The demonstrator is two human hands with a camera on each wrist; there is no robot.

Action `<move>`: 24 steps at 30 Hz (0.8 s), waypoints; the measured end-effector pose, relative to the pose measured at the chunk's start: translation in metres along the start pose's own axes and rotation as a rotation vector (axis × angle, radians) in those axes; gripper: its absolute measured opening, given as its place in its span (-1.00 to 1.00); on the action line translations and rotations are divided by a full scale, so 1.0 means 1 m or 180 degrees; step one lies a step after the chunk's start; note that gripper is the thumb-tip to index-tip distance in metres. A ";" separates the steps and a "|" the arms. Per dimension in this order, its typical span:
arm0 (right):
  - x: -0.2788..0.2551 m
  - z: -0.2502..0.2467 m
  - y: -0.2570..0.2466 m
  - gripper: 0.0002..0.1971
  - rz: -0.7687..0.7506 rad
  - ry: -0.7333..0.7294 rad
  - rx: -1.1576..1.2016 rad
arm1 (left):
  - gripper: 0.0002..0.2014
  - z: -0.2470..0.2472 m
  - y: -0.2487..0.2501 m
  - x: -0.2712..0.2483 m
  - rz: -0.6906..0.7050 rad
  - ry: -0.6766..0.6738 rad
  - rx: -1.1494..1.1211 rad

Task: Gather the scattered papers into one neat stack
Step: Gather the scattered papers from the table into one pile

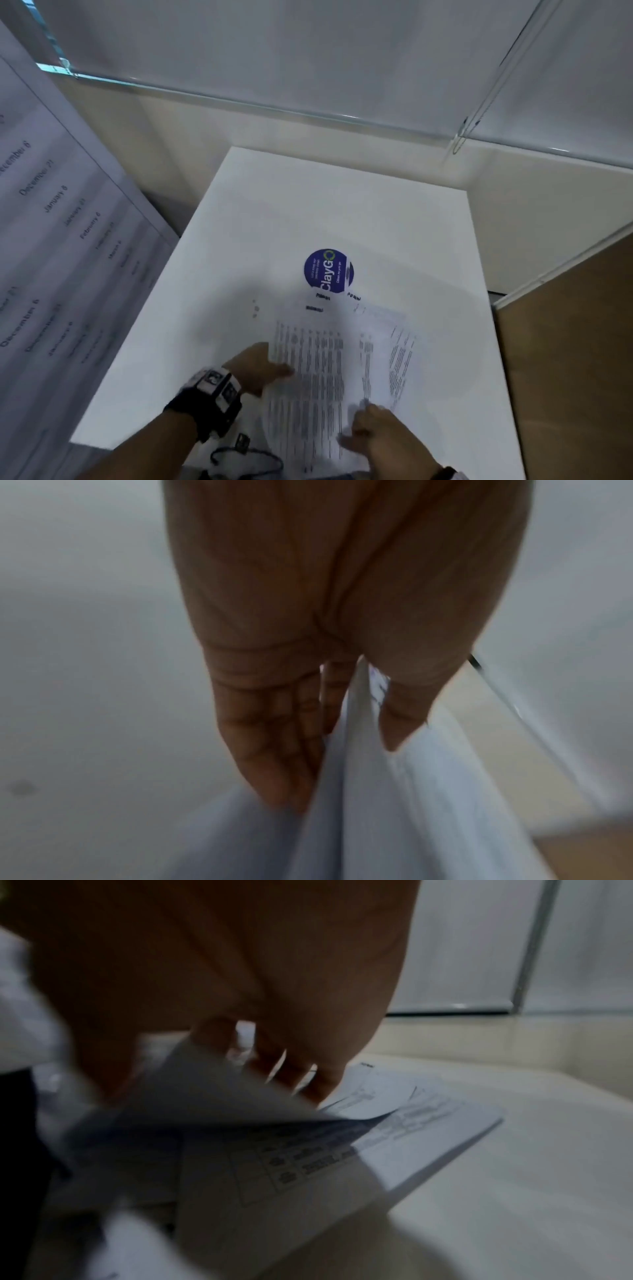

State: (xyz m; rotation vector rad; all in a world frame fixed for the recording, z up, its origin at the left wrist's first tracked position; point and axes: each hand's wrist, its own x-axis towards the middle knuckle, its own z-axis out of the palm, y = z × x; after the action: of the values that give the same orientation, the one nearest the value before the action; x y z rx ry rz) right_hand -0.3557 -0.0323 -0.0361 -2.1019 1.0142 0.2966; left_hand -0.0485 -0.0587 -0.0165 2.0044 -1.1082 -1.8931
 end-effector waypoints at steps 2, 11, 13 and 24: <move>-0.008 -0.001 -0.003 -0.78 -0.0165 -0.0218 -0.0113 | -0.42 0.011 -0.013 0.002 0.0125 0.0483 0.1227; 0.010 -0.038 0.037 -0.19 0.2932 0.1332 0.1133 | -0.71 0.010 -0.047 0.001 0.0188 0.2126 0.0911; 0.017 -0.040 0.032 -0.47 0.2826 0.1400 0.1375 | -0.79 0.007 -0.042 0.001 0.0138 0.2365 0.0822; 0.049 -0.032 0.008 -0.23 0.2711 0.1322 0.1205 | -0.31 0.042 0.010 0.012 -0.0625 0.1621 0.1147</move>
State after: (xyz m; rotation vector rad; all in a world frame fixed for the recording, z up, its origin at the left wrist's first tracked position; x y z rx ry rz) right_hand -0.3329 -0.0868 -0.0434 -1.3184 2.0148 0.0574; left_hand -0.0922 -0.0579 -0.0280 2.6695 -1.1932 -1.1846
